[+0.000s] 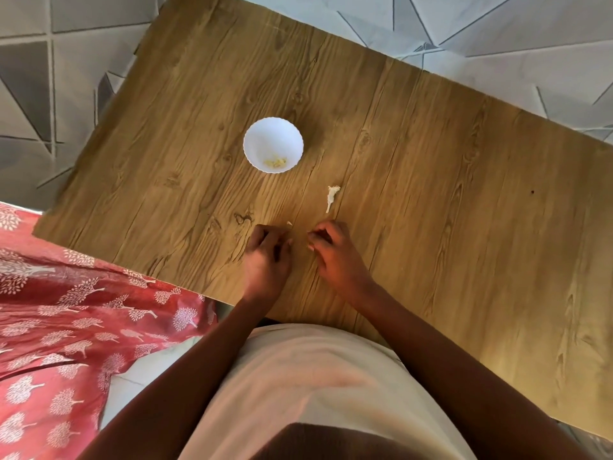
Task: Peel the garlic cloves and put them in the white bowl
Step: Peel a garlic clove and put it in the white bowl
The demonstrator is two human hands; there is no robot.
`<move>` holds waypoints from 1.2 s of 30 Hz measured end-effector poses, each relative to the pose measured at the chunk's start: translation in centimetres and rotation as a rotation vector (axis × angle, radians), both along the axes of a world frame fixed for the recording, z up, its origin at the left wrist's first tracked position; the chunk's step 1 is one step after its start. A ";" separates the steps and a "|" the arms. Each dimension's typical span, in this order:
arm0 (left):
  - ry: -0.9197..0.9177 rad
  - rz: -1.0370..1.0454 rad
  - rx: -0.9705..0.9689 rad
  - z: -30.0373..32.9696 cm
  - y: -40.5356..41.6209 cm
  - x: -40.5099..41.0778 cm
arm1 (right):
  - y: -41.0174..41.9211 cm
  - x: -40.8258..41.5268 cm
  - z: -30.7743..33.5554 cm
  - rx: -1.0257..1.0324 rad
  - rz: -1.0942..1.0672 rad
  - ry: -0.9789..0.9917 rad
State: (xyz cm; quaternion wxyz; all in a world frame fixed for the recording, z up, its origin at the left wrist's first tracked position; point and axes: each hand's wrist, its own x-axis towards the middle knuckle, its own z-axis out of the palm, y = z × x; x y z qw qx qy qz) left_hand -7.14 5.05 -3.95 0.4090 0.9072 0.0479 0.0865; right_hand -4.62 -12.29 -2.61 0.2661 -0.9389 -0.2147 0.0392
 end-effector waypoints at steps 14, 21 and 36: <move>0.126 0.032 0.053 1.3 0.7 3.5 | 3.3 3.7 1.1 0.154 -0.151 0.111; 0.090 -0.021 0.136 0.7 1.0 3.7 | 3.9 4.0 0.4 0.125 -0.200 0.103; 0.225 -0.015 0.147 1.5 0.7 3.9 | 4.2 4.4 -0.3 0.081 -0.219 0.138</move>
